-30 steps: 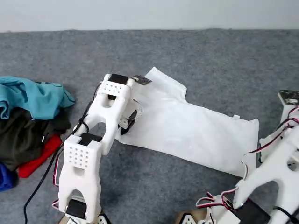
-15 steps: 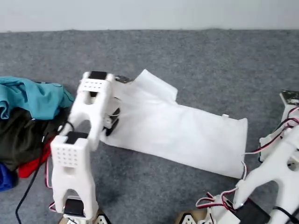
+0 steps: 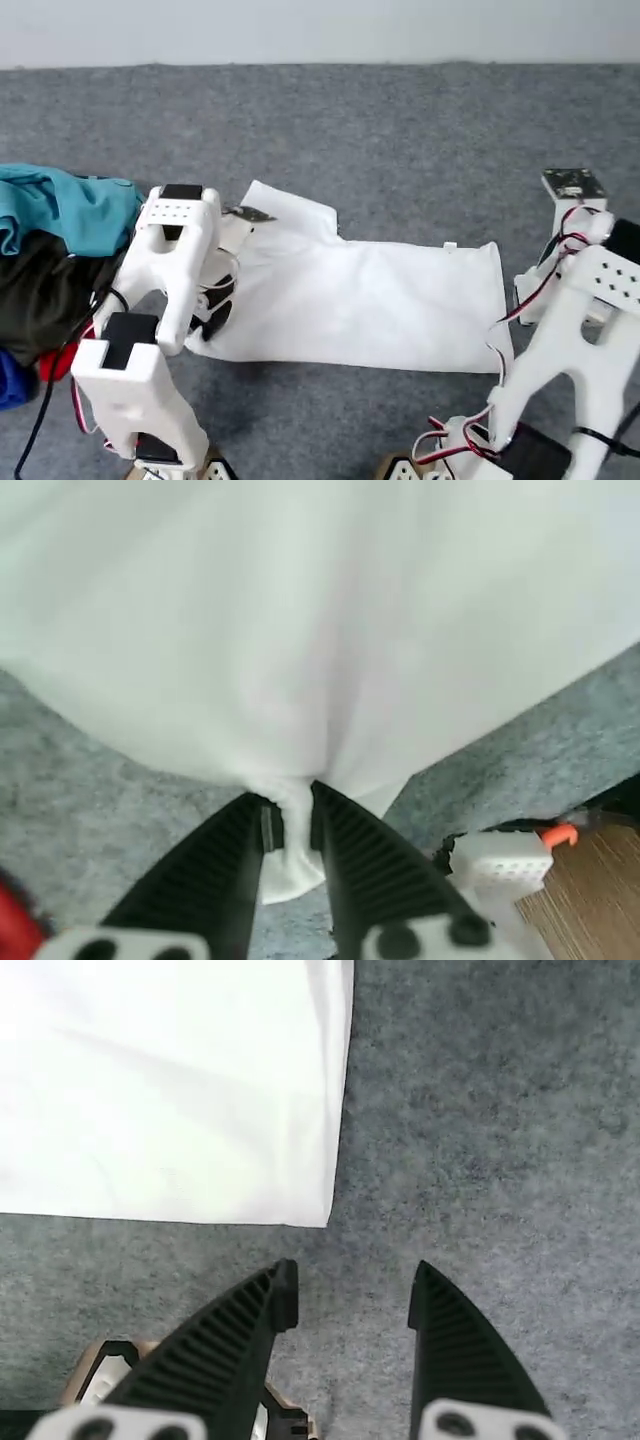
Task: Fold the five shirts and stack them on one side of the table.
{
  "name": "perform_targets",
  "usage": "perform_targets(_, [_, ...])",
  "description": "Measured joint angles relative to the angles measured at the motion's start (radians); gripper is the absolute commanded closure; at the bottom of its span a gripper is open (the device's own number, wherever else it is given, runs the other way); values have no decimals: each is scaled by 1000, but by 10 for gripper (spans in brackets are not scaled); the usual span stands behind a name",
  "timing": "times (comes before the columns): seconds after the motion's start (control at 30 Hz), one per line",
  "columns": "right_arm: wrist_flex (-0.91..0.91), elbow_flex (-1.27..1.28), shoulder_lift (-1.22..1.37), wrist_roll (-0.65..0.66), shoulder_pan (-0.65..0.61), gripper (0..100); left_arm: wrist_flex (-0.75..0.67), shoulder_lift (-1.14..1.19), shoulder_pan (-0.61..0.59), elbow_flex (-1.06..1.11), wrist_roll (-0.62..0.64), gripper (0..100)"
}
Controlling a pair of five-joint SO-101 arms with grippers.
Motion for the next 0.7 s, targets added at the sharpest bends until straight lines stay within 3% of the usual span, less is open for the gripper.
perform_targets(0.4, [0, 0, 0, 0, -3, 808, -23, -9, -3, -5, -5, 882])
perform_targets(0.7, [0, 0, 0, 0, -3, 808, 5, -9, -2, -110, -75, 879])
